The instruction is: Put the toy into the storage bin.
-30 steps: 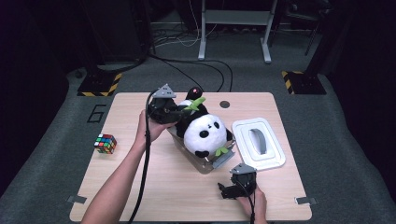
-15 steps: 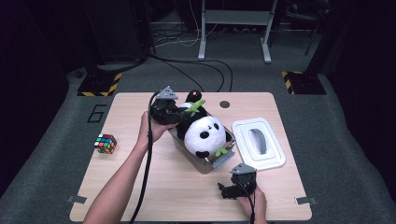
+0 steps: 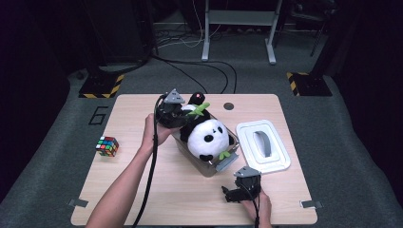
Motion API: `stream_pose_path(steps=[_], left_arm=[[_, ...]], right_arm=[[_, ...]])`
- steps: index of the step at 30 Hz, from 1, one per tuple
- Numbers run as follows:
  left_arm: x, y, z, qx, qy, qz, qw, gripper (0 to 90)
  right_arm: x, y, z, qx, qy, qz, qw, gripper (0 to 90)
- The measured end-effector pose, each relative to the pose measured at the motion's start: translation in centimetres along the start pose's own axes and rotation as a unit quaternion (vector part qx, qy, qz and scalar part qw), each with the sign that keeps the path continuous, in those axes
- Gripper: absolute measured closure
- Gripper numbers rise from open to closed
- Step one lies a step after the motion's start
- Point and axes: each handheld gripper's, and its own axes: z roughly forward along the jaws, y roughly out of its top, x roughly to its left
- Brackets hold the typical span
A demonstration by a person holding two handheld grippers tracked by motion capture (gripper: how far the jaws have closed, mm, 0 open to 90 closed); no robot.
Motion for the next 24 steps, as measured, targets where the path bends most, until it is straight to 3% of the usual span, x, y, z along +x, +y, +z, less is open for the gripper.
stream_pose_path(steps=[4,10,17,20,23,24], left_arm=[[-0.2,-0.1,0.5,0.004,0.0,0.005,1.0,74.8],[-0.1,-0.4,1.2,0.003,-0.009,-0.013,0.9999,74.8],[0.0,-0.8,2.2,0.009,-0.008,-0.016,0.9998,74.7],[0.4,-1.4,2.9,0.023,-0.01,-0.025,0.9994,74.4],[0.9,-2.0,3.2,0.018,-0.021,-0.044,0.9987,74.0],[0.9,-2.0,3.1,0.018,-0.02,-0.042,0.9988,73.5]], right_arm=[[0.0,0.0,0.0,0.0,-0.001,0.0,1.0,0.0],[0.0,0.0,0.0,-0.001,0.0,0.001,1.0,0.0],[0.1,0.0,0.0,0.0,0.0,0.003,1.0,0.0],[0.1,0.0,0.0,0.0,0.0,0.004,1.0,0.0],[0.1,0.0,0.0,-0.001,0.0,0.004,1.0,0.0],[0.1,0.0,0.0,0.0,0.0,0.003,1.0,0.0]])
